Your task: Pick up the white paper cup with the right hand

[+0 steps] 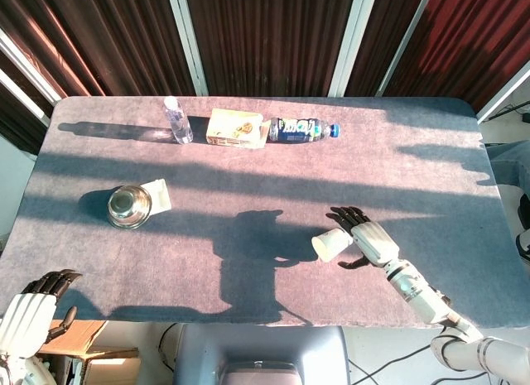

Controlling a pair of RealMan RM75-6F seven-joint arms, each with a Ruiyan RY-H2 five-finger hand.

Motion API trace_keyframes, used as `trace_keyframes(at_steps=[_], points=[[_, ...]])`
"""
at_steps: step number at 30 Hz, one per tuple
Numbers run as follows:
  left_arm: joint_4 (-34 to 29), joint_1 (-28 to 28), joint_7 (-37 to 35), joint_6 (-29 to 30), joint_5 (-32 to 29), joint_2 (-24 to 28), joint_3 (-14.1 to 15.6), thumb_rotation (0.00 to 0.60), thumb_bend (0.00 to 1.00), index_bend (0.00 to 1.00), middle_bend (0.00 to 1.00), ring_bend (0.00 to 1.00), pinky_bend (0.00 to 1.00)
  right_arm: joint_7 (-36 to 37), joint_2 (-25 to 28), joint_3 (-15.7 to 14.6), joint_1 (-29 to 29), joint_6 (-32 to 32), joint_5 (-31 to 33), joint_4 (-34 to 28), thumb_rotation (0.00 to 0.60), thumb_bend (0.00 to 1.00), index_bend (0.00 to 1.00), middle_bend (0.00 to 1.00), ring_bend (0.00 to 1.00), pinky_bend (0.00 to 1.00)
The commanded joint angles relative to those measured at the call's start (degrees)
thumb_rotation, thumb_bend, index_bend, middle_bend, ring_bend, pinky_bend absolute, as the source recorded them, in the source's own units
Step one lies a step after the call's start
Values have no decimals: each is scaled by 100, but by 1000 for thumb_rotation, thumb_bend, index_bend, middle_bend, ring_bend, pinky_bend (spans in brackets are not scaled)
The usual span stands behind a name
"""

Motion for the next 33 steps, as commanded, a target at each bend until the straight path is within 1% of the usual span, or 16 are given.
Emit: trace_keyframes(at_steps=[1,2,5,10,20,23,27,29,31,33], points=[[-7,-3,5,-11,-10,5,1,600,406,260,219,209,344,-1319,141,242,213,-435,436,-472,600,270,228,152,37,119],[-12,-1,5,-11,-13,9,2,600,406,260,219,210,343,-1587,107,275,241,-475,505,-522,600,268,241,152,47,133],[-20,0,0,-14,-30,18,0,600,406,260,221,209,344,-2064,36,326,293,-557,647,-652,600,267,295,161,92,180],[-32,5,-16,-17,-43,33,5,600,406,260,223,211,344,-2627,-75,349,336,-584,760,-747,600,267,382,238,185,267],[-48,-7,-47,-52,-42,58,19,600,406,261,228,214,346,-3197,-200,323,304,-554,927,-790,600,267,502,342,314,388],[-55,-14,-48,-68,-51,64,19,600,406,261,230,214,346,-3282,-223,321,282,-498,936,-786,600,268,561,388,366,441],[-62,-22,-39,-93,-66,65,21,600,406,260,231,214,347,-3324,-280,302,230,-336,855,-736,600,267,650,454,442,521],[-68,-25,-32,-103,-68,68,25,600,406,260,232,215,347,-3186,-321,279,194,-212,734,-688,600,267,665,466,457,534],[-70,-28,-29,-111,-69,69,26,600,406,260,233,216,347,-2824,-371,268,155,-62,578,-634,600,267,666,467,459,535],[-74,-31,-27,-118,-75,71,27,600,406,260,233,217,348,-2028,-460,261,100,174,340,-530,600,267,666,467,459,535]])
